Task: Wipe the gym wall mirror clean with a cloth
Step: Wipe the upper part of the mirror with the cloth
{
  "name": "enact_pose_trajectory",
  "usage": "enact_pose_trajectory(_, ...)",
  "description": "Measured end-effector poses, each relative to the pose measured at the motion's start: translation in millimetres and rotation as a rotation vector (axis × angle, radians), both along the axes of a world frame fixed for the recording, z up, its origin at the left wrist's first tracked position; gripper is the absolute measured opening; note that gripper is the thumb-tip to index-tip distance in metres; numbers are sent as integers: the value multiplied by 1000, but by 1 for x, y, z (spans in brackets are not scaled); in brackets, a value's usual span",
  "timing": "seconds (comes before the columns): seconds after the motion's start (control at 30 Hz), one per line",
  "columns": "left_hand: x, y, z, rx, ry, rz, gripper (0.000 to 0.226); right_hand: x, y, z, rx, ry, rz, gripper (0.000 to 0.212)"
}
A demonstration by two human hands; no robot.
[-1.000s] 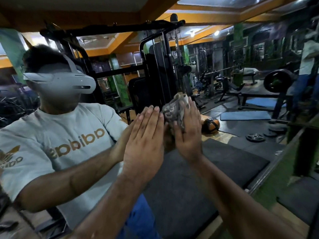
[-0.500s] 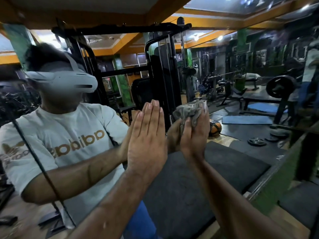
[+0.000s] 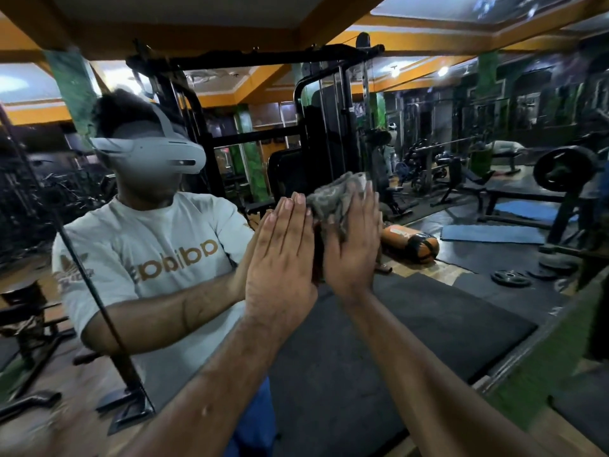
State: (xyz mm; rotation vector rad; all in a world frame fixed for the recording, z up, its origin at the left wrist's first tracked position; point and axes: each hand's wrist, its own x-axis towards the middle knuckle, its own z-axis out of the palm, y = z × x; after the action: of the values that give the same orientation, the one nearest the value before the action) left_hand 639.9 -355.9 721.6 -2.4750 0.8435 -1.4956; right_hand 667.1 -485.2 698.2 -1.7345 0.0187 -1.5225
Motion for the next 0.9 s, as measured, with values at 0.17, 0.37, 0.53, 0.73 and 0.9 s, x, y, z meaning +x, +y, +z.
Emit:
enact_pose_trajectory(0.17, -12, 19, -8, -108, -82, -21, 68, 4, -28, -60, -77, 17, -102, 63)
enact_pose_trajectory(0.37, -14, 35, -20, -101, -44, 48, 79, -7, 22, -38, -11, 25, -4, 64)
enact_pose_trajectory(0.53, -13, 43, -22, -35, -38, 52, 74, -4, 5, -85, -196, 9, -124, 62)
enact_pose_trajectory(0.73, -26, 74, -19, -83, -45, -115, 55, -27, 74, -38, 85, 106, 31, 68)
enact_pose_trajectory(0.9, -36, 129, -28, -208, -72, 64, 64, -22, 81, -80, -117, 45, -97, 65)
